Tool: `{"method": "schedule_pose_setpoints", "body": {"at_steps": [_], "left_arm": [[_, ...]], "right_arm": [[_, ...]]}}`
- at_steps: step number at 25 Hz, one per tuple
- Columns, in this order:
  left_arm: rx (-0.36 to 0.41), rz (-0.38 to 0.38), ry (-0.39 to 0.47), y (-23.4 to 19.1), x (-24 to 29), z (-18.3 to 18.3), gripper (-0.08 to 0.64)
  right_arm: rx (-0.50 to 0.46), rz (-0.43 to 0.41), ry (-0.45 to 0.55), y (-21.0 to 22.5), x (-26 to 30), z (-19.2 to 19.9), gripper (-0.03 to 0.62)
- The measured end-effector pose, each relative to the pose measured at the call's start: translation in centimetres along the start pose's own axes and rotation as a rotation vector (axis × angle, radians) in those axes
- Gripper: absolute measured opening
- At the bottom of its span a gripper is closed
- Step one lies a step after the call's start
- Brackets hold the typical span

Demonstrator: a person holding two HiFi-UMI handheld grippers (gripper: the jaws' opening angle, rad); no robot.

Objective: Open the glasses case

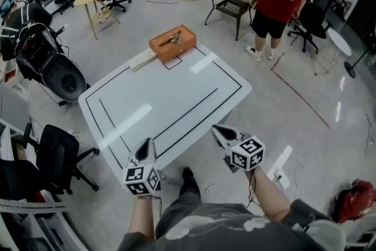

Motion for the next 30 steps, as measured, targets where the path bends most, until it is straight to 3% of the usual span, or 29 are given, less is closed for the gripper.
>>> {"method": "schedule_pose_setpoints", "body": {"at_steps": [7, 15, 19, 30], "left_arm": [[0.040, -0.005, -0.005, -7.9, 6.6, -5.5, 0.002], [0.049, -0.058, -0.028, -14.2, 10.2, -8.3, 0.002], [0.037, -0.085, -0.045, -16.0, 12.0, -8.9, 0.002], [0.025, -0.247, -0.054, -18.3, 18.2, -11.3, 0.002]], "right_arm": [[-0.067, 0.000, 0.004, 0.2, 13.1, -7.0, 0.000], [-0.172, -0.038, -0.010, -0.4, 23.0, -10.4, 0.000], [-0.273, -0.052, -0.029, -0.1, 26.7, -12.1, 0.000], [-0.506, -0.295, -0.080, 1.3, 38.5, -17.3, 0.000]]}}
Point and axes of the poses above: the fingertips, and each gripper's own axes: x forward along the fingers, y to its right, z out of its underside, the point moved 7 cm from there along -x, backward along the fingers, and after that the axes turned 15 degrees about z, right-handed, at the moved point
